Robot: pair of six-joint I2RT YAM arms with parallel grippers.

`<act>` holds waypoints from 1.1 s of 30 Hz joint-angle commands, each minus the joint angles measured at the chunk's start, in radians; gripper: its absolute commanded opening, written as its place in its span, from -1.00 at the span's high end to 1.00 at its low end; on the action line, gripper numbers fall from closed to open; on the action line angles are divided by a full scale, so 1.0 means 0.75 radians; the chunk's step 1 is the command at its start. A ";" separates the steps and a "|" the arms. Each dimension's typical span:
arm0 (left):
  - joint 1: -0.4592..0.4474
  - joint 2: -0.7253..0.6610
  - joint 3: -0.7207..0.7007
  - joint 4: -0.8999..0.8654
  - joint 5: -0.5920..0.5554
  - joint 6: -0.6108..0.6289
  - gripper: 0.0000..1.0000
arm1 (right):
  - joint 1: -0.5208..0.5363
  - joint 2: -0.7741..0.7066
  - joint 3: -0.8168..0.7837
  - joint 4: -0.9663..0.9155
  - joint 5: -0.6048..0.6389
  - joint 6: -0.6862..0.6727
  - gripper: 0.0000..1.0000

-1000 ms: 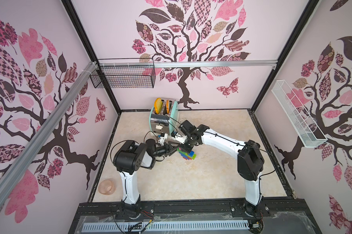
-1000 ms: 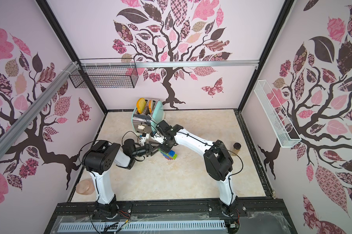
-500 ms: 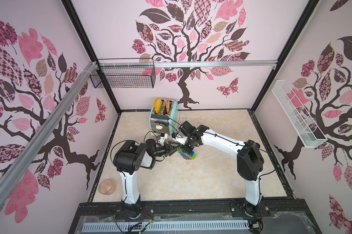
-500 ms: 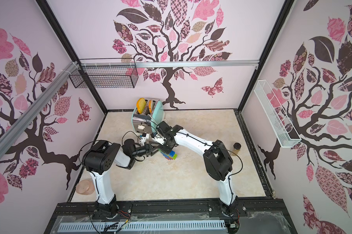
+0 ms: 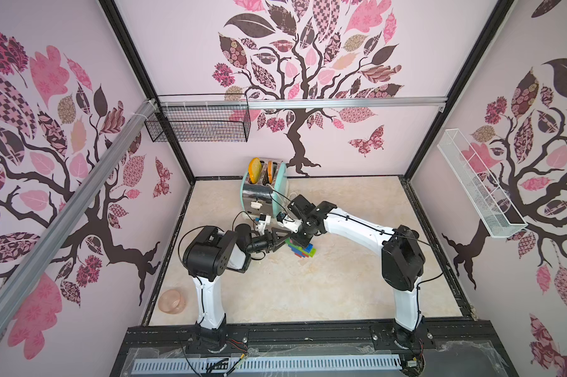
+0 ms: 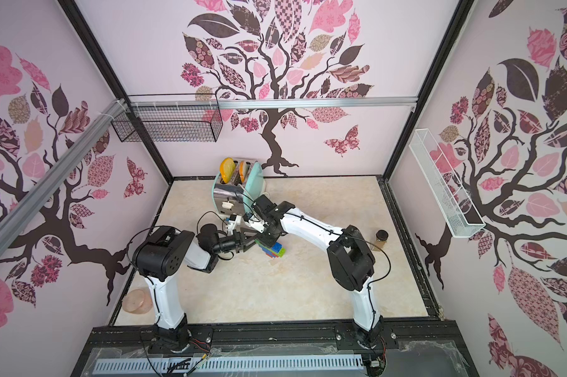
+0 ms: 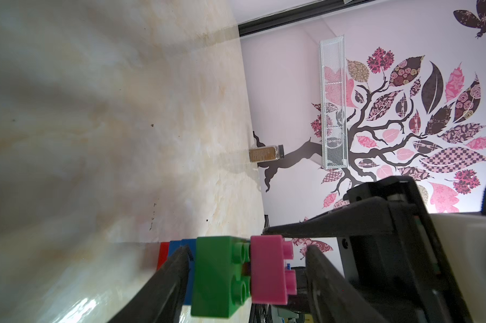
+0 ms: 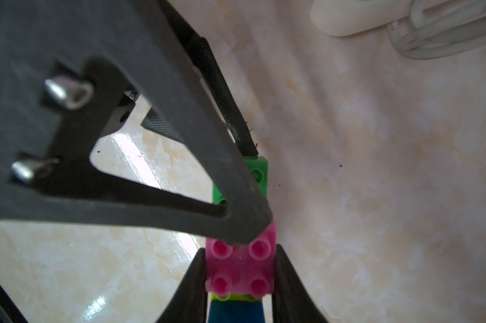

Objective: Assemble a heart with lego
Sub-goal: Assemble the lego brick with the lego brick.

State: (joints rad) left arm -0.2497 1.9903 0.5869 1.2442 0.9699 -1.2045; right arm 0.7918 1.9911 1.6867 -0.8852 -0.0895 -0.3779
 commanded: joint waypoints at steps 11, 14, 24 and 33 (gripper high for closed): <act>-0.011 -0.038 -0.016 0.034 0.011 0.018 -0.31 | 0.031 0.096 0.074 -0.069 0.043 0.014 0.48; -0.011 -0.038 -0.018 0.035 0.011 0.020 -0.19 | 0.030 0.103 0.079 -0.080 0.050 0.011 0.48; -0.021 -0.044 -0.011 0.035 0.017 0.023 0.00 | 0.030 0.110 0.084 -0.106 0.042 -0.019 0.48; -0.031 -0.041 -0.002 0.035 0.022 0.025 0.14 | 0.022 0.120 0.080 -0.122 -0.034 -0.032 0.48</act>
State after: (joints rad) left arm -0.2565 1.9865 0.5785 1.2194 0.9623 -1.2041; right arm 0.8062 2.0335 1.7405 -0.9306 -0.0734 -0.3859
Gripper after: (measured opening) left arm 0.441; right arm 0.320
